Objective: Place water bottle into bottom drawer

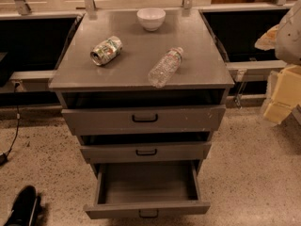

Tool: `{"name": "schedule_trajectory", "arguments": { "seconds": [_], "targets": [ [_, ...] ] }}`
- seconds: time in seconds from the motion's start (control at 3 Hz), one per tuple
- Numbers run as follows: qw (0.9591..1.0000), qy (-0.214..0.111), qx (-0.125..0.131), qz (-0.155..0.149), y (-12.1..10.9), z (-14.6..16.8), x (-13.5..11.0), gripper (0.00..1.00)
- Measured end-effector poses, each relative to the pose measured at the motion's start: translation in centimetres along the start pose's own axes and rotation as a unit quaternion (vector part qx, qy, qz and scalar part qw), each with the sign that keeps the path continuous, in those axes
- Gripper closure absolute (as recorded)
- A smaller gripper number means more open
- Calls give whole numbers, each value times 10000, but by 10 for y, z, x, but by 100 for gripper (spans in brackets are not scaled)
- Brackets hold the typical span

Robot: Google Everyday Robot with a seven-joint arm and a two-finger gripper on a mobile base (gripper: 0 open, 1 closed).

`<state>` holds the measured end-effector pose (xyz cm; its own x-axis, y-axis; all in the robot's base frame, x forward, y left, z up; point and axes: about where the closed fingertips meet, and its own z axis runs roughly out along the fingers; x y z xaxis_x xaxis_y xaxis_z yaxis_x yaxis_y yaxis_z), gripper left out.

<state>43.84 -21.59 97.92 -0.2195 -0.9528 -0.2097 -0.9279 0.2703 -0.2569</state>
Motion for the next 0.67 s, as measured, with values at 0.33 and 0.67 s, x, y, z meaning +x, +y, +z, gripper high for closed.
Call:
{"name": "schedule_trajectory", "arguments": {
  "seconds": [0.33,0.67],
  "targets": [
    [10000,13,16,-56,-4,2,-3,0],
    [9981,134,145,-589,-37,26,-27,0]
  ]
}}
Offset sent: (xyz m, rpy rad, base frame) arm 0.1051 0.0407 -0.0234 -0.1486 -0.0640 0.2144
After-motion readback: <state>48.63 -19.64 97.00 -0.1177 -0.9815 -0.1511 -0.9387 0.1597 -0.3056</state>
